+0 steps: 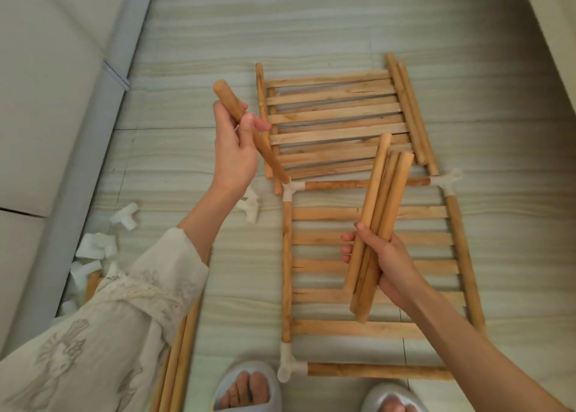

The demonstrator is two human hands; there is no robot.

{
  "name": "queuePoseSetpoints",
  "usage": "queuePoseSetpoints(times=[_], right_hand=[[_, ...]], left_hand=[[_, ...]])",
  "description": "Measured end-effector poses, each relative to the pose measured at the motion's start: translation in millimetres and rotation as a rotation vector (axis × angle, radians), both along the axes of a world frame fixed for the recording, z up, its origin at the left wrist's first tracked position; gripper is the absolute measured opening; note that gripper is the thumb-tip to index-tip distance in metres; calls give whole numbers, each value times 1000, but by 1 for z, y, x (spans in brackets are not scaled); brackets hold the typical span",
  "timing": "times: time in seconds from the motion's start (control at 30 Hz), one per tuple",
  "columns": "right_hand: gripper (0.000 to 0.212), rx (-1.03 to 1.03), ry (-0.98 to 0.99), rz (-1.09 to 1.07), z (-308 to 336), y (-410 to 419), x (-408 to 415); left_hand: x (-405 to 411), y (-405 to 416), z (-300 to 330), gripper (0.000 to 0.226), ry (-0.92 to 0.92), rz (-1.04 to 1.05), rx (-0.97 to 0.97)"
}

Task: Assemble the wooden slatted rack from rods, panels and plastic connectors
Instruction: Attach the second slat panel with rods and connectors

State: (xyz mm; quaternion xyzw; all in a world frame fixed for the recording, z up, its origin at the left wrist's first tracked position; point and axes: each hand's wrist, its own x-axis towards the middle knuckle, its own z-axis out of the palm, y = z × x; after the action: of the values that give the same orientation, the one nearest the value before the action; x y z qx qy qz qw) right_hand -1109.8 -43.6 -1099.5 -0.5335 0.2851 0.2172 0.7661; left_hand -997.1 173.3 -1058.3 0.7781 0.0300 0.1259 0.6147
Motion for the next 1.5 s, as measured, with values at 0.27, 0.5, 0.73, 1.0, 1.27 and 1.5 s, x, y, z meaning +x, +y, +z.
queuePoseSetpoints(times=[0.27, 0.5, 0.73, 1.0, 1.27, 1.5], right_hand=[[16, -18, 18, 16, 1, -13, 5], [16, -183, -60, 61, 12, -23, 21], [6, -259, -80, 367, 4, -10, -7], [19, -197, -90, 447, 7, -3, -35], [50, -826, -210, -308, 10, -79, 15], [23, -974, -296, -421, 25, -133, 72]], left_hand=[[-10, -20, -8, 10, 41, -118, 209], [-6, -30, -12, 14, 238, 21, 219], [-81, -57, -25, 34, 702, 55, 77], [-101, -58, -5, 16, 518, -482, -62], [-75, -71, -4, 27, 238, -267, -47], [-61, -91, -1, 23, 215, -316, 6]])
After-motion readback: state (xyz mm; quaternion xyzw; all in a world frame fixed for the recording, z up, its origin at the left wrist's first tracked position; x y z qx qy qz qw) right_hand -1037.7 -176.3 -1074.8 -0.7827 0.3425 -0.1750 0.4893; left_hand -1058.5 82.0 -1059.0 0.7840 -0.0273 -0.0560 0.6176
